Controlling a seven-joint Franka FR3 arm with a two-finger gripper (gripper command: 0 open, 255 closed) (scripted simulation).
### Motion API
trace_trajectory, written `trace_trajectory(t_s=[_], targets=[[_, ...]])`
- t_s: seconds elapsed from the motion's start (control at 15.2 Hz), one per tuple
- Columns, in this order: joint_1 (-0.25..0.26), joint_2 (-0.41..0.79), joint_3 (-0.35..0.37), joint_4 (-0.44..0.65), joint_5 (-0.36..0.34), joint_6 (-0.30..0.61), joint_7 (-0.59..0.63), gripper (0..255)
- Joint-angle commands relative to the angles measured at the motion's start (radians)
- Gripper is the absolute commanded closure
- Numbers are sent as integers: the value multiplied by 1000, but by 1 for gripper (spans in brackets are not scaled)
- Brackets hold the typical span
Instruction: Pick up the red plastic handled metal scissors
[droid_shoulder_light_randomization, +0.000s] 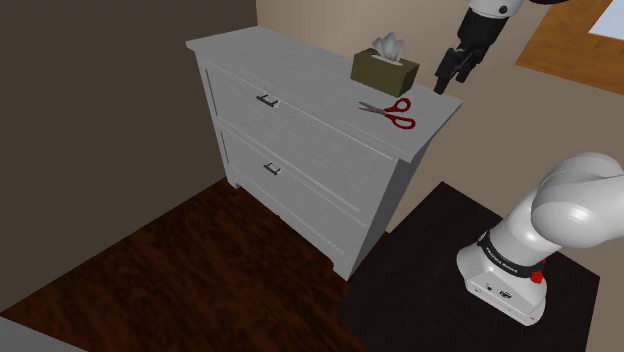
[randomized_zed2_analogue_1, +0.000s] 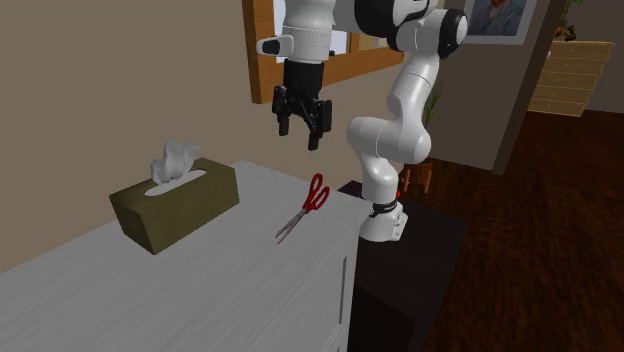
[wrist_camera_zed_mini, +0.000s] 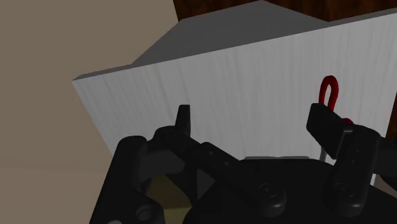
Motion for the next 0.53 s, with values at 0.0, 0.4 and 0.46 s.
trace_trajectory(t_s=[0.0, 0.4, 0.46], targets=[[0, 0, 0, 0, 0, 0, 0, 0], [69, 243, 29, 135, 65, 36, -20, 0], [80, 283, 34, 160, 76, 38, -24, 0]])
